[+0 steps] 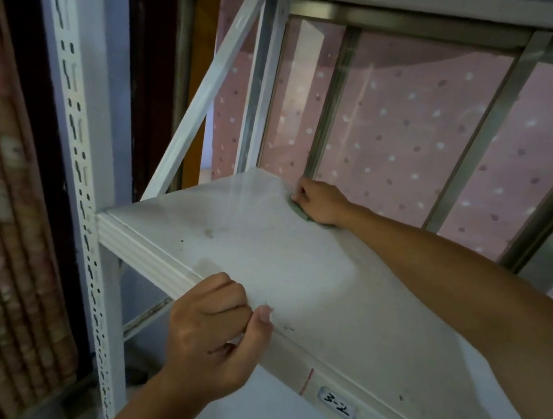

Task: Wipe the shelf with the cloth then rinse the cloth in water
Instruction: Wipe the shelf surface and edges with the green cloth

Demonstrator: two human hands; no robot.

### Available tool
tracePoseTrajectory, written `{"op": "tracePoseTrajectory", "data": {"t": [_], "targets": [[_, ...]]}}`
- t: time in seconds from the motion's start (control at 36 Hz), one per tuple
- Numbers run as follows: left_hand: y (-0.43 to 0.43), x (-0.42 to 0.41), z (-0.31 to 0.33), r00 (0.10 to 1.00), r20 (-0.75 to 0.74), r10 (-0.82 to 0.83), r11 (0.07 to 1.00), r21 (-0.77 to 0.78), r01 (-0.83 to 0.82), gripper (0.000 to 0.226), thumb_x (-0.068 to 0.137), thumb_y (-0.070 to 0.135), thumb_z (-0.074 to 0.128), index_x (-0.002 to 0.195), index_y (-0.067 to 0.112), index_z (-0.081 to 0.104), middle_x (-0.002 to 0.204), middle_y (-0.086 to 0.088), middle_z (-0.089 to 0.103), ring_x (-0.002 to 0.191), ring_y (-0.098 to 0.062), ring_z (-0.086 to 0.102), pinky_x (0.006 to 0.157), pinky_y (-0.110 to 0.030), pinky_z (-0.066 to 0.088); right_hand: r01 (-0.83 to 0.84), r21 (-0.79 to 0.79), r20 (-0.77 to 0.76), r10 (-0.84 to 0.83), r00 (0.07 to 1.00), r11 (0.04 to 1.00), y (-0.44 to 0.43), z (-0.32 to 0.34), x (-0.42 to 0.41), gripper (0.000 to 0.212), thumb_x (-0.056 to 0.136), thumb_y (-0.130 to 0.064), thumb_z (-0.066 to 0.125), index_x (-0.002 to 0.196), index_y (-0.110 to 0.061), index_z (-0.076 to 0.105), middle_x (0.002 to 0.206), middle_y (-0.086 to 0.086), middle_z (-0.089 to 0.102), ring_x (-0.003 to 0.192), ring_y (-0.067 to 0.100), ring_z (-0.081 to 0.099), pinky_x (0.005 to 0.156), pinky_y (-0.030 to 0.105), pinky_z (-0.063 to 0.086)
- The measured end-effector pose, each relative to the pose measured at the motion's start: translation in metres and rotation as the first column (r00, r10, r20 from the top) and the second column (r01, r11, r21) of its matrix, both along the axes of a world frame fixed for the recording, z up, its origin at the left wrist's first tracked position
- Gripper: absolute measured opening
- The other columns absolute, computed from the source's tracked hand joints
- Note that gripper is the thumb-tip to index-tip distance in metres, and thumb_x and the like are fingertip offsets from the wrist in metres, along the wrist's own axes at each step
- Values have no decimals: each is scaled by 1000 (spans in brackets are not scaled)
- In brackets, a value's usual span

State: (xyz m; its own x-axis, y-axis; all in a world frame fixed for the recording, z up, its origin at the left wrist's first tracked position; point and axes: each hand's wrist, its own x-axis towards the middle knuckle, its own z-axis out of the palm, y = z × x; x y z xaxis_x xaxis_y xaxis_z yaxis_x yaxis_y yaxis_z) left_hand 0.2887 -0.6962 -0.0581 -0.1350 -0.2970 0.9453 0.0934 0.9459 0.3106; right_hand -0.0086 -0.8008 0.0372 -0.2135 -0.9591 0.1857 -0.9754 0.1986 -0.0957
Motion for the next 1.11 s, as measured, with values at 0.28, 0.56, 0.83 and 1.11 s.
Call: {"op": "tracePoseTrajectory", "data": {"t": [0.28,0.56,0.83,1.11], "targets": [[-16,7,11,993,100,-62,973,-217,82,44,86,4,71,45,5,55,51,-6,51,49,-20,41,51,-31,33,-613,35,102,607,788,790,83,-2,158,9,100,-30,55,97,-26,48,91,-10,59,77,7,53,71,27,45],[-40,25,16,977,211,-20,913,-395,104,36,85,7,72,51,6,61,55,-6,56,49,-22,44,47,-35,38,-430,-69,144,435,889,900,63,-3,125,10,100,-34,55,98,-25,51,87,-16,58,76,-3,54,67,24,41],[-84,72,6,953,270,138,930,-367,-31,14,88,12,73,79,4,80,85,-7,76,73,-24,69,72,-33,56,204,-131,115,-189,975,970,-13,-2,0,25,102,-42,45,100,-17,50,93,11,66,80,27,61,70,36,47],[-82,78,7,947,293,133,940,-340,-27,12,87,11,71,86,6,82,90,-4,78,79,-20,72,73,-32,58,142,-89,51,-138,989,986,-102,-1,10,28,102,-41,42,104,-13,48,94,13,62,80,28,59,73,38,50]]}}
